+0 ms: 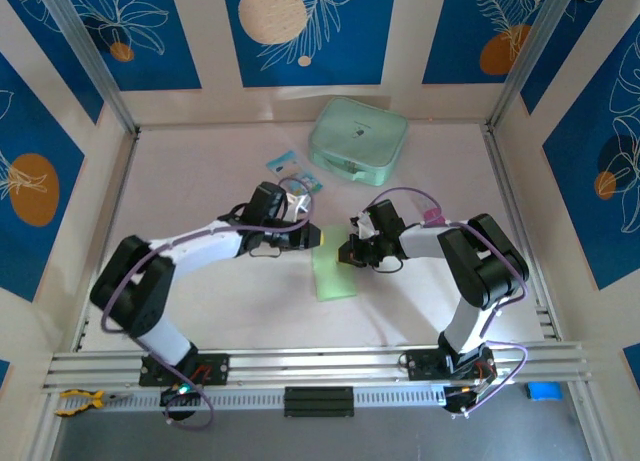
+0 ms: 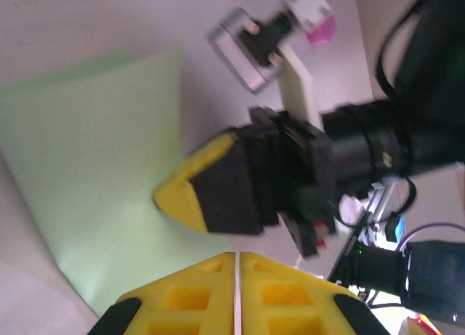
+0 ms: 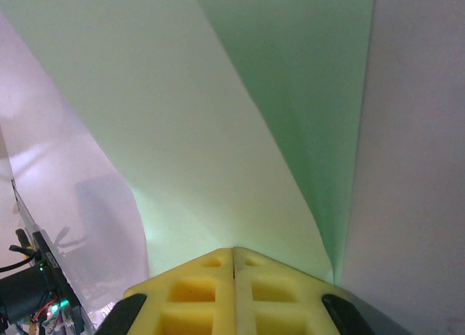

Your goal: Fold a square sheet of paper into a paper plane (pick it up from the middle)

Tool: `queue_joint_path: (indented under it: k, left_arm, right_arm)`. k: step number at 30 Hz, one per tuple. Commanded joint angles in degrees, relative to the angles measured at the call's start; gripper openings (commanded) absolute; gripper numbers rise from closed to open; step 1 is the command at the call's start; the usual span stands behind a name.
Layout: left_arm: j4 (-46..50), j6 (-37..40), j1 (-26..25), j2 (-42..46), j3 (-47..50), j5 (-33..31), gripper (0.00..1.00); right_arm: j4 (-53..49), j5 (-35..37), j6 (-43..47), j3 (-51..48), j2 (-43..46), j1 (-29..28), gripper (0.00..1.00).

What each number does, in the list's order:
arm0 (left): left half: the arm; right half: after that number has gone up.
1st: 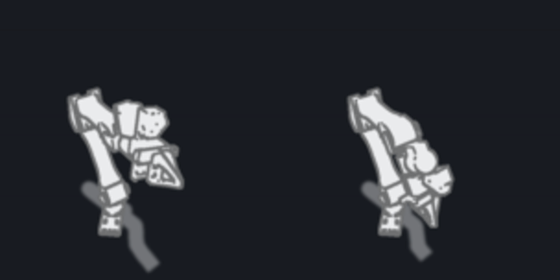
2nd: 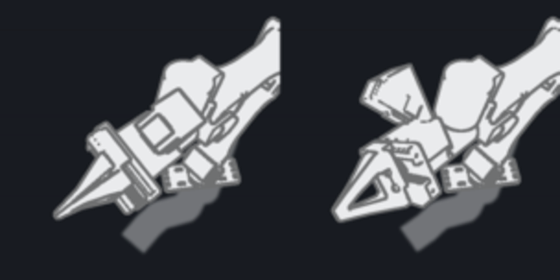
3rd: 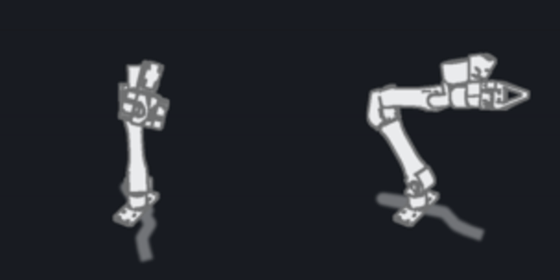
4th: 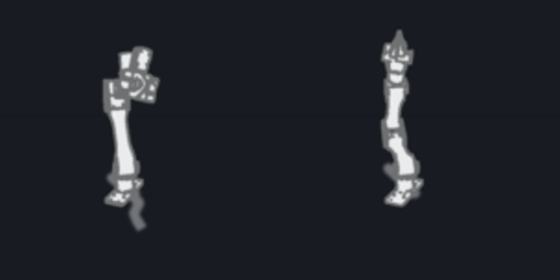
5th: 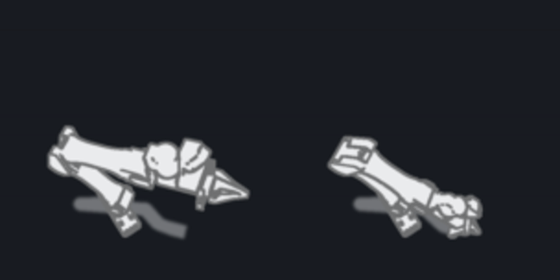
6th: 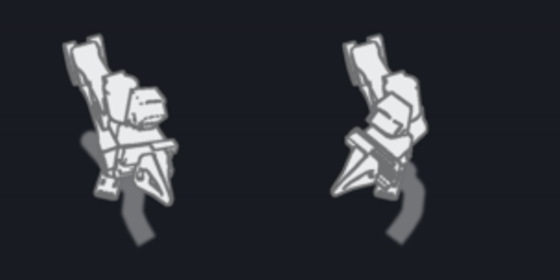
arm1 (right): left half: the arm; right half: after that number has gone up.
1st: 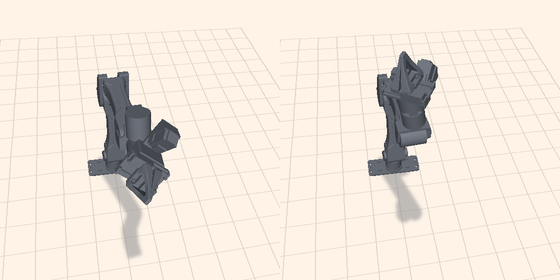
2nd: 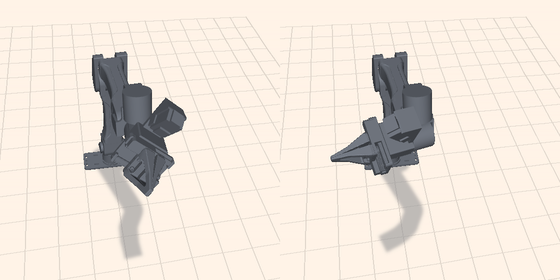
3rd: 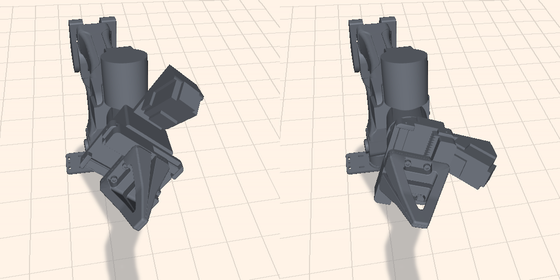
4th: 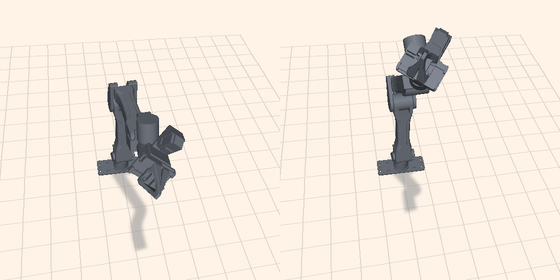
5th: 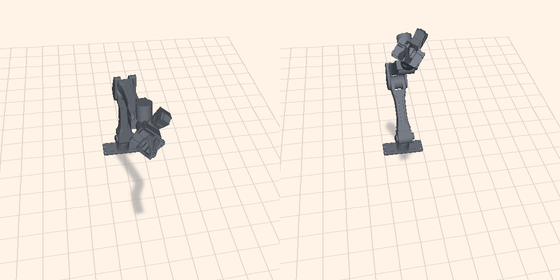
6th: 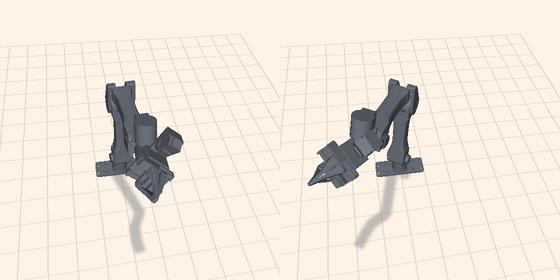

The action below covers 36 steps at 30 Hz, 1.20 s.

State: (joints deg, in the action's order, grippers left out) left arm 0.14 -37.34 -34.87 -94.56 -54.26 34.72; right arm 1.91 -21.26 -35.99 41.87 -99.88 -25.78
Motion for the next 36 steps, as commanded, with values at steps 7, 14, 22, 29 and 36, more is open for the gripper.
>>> queue_joint_path:
  k: [7, 14, 22, 29, 36]
  left_arm:
    - [-0.2, 1.56, 0.63, -10.03, -3.97, 5.51, 0.12]
    - [-2.43, 2.61, 1.51, -13.83, -3.85, 5.81, 0.12]
    - [-4.14, 4.2, 3.96, -17.85, -0.95, 6.27, 0.12]
    - [0.93, 5.48, 4.01, -16.35, -2.24, 4.48, 0.13]
    - [2.64, 6.48, 4.34, -14.83, -5.97, 5.53, 0.15]
  right_arm:
    - [-10.1, 7.72, 1.62, -3.19, -3.19, 0.72, 0.0]
    - [-10.39, 7.87, 1.49, -3.44, -2.75, 0.84, 0.0]
    - [-10.34, 7.85, 1.6, -3.35, -3.31, 0.86, 0.0]
    - [-10.35, 8.07, 1.6, -3.42, -3.22, 0.99, 0.0]
    - [-10.36, 8.13, 1.62, -3.57, -3.03, 1.07, 0.0]
